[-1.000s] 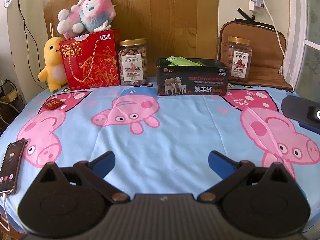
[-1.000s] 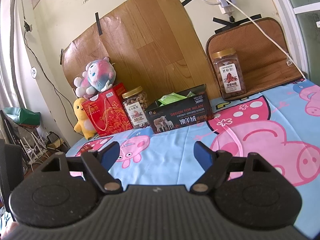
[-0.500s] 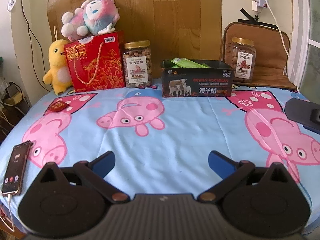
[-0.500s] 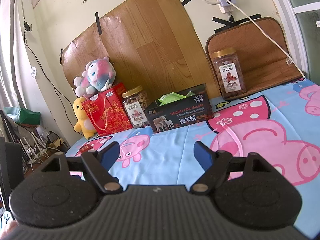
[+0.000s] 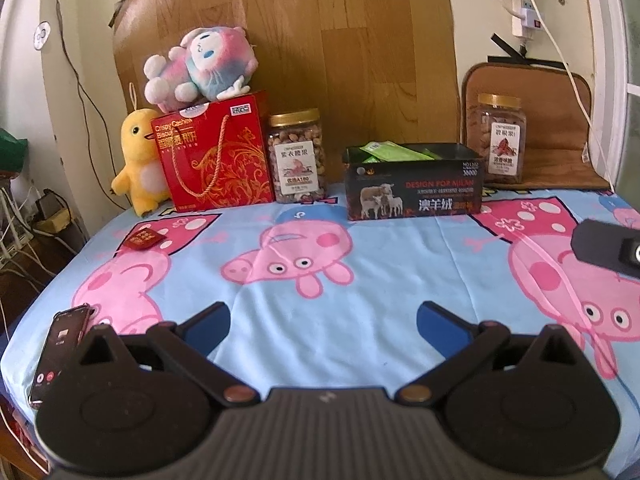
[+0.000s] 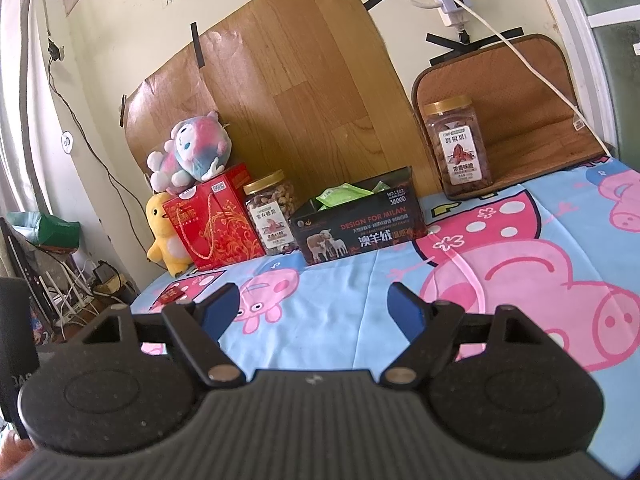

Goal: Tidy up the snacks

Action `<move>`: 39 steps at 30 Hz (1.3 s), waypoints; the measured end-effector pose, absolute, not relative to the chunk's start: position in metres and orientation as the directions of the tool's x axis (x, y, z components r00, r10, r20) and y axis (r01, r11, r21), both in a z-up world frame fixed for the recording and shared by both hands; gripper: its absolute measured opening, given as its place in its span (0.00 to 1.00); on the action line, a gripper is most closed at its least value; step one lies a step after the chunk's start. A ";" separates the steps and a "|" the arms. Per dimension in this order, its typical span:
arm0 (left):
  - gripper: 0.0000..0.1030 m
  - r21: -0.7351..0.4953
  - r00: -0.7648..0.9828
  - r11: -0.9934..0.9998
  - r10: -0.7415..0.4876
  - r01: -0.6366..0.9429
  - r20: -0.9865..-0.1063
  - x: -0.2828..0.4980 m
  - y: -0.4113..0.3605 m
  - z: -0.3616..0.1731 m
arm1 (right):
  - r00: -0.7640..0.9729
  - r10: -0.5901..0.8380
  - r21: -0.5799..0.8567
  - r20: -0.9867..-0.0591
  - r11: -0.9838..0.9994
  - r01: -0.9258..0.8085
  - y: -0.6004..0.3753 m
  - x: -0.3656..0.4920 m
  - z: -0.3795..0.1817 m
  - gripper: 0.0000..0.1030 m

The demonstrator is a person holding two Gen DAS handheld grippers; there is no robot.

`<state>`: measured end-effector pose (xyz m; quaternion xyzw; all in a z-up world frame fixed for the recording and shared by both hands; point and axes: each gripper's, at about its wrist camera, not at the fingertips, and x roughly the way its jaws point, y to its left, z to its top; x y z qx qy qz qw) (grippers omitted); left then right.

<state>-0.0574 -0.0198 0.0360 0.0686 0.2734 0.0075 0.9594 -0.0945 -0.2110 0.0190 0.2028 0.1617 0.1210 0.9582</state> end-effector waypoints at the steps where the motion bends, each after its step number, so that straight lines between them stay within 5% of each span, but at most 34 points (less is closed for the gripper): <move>1: 1.00 0.132 0.852 0.991 0.053 0.019 -0.520 -0.058 -0.019 0.037 | 0.918 0.297 0.427 -0.262 0.889 -0.166 -0.211 -0.094 0.019 0.81; 13: 1.00 0.095 0.887 0.995 0.063 -0.022 -0.457 -0.067 -0.011 0.047 | 0.909 0.297 0.428 -0.292 0.891 -0.153 -0.213 -0.093 0.014 0.81; 39: 1.00 0.004 0.811 0.991 -0.108 0.134 -0.575 -0.071 -0.024 0.046 | 0.911 0.286 0.427 -0.298 0.893 -0.141 -0.213 -0.096 0.012 0.81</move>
